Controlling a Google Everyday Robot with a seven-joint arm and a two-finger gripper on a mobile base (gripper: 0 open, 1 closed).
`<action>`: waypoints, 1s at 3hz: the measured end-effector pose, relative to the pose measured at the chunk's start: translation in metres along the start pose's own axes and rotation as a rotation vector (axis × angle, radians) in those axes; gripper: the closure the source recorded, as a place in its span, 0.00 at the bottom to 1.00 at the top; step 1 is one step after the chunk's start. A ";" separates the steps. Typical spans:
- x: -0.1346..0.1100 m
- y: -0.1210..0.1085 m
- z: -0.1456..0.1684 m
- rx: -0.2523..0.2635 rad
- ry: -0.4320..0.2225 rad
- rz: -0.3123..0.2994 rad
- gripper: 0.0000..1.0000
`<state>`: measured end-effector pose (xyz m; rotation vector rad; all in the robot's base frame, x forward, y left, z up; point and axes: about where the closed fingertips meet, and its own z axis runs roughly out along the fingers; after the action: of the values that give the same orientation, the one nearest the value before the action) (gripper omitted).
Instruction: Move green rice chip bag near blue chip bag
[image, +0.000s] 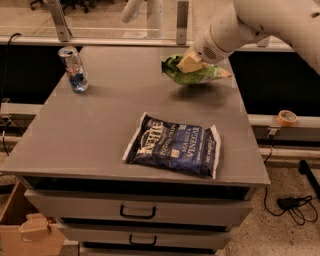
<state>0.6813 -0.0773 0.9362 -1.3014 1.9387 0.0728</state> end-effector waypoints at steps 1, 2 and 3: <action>0.021 0.038 -0.015 -0.058 0.065 0.076 0.82; 0.035 0.062 -0.017 -0.094 0.103 0.115 0.59; 0.045 0.072 -0.014 -0.113 0.124 0.143 0.35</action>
Offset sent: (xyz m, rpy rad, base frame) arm -0.0916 -0.0077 -0.0530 -0.0027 0.2500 -0.0848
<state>0.6077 -0.0840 0.8921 -1.2631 2.1595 0.1786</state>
